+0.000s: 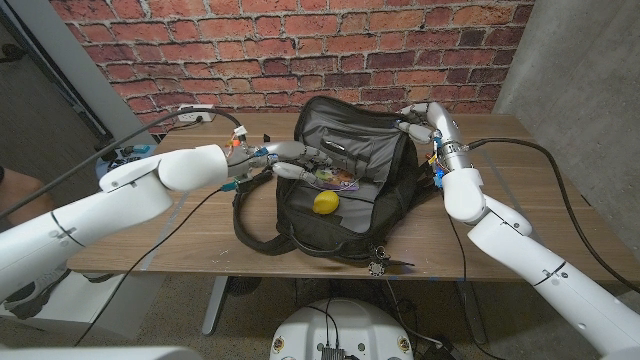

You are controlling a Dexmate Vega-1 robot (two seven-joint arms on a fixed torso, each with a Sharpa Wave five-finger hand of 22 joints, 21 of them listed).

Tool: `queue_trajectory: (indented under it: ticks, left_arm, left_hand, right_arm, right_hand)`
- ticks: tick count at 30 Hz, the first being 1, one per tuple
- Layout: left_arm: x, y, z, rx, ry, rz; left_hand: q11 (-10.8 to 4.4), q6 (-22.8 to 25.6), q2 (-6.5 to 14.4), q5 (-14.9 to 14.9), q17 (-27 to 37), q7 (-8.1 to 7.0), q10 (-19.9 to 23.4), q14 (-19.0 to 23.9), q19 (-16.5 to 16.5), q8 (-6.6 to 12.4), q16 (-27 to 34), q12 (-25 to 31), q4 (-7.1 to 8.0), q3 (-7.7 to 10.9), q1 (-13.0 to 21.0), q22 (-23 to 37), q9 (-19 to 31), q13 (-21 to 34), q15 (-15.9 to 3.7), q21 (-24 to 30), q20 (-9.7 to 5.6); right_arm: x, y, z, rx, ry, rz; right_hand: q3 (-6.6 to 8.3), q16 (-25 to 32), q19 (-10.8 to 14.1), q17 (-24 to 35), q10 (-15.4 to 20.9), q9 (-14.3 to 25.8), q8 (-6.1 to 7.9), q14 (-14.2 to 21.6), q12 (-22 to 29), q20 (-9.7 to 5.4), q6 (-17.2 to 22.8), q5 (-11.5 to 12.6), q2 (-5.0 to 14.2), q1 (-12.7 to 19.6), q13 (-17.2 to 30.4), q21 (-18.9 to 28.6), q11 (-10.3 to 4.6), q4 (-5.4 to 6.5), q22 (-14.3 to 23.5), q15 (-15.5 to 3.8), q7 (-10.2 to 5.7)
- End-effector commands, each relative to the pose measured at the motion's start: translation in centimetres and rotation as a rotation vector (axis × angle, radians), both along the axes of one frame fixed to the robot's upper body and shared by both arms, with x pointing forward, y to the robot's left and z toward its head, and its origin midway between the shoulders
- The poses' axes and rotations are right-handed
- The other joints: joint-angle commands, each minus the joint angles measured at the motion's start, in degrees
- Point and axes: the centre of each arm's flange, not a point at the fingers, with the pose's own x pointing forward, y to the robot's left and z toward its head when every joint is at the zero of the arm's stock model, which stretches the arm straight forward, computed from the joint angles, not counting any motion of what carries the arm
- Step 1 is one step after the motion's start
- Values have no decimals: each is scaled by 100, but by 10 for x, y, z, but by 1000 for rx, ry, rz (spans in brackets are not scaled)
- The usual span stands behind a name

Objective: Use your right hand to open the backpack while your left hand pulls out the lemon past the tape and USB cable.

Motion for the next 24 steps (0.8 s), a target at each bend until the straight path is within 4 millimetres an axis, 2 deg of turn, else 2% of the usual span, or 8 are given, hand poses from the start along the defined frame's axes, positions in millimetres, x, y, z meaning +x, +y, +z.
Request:
queue_trajectory:
  ticks: [1,5,10,16,24]
  left_arm:
    - [0,-7,8,78,-29,57]
    - [2,-11,9,101,-29,64]
    - [5,-19,8,126,-34,52]
    - [10,-30,7,159,-31,30]
    - [13,-39,4,190,-24,16]
  left_hand:
    - [15,-25,-42,-35,13,-21,7,-46,-27,-1,-7,0,6,-41,50,12,15,27,28,-32,-10]
    - [23,-28,-66,-39,8,-22,58,-49,-29,10,-4,20,-3,-54,79,13,14,31,18,-36,-11]
    - [6,-50,-118,-50,7,0,110,106,54,30,62,41,-9,-95,168,21,11,45,-181,-7,-77]
    - [-2,-52,-125,-56,22,83,164,262,202,51,126,66,5,-137,282,16,11,72,-338,38,-288]
    - [30,-26,-99,-57,51,157,195,404,275,71,191,84,26,-170,338,12,11,96,-416,57,-329]
  right_arm:
    - [3,-3,3,13,-2,7]
    - [4,-4,2,22,0,7]
    - [3,-6,2,32,-1,4]
    - [1,-7,4,44,-4,5]
    - [1,-8,6,51,-8,4]
  right_hand:
    - [-24,-22,28,18,42,19,-24,70,22,-278,-3,36,29,75,15,54,27,2,10,-586,17]
    - [-30,-25,26,22,44,19,-27,72,21,-279,-2,35,30,80,14,57,25,1,10,-587,14]
    - [-39,-31,34,25,45,20,-30,73,20,-280,2,34,33,85,17,65,28,2,9,-586,27]
    - [-50,-38,34,29,42,22,-37,76,14,-280,1,34,38,94,15,72,33,1,9,-586,26]
    - [-64,-47,33,35,48,23,-40,77,17,-279,13,33,40,105,23,79,35,0,8,-585,33]
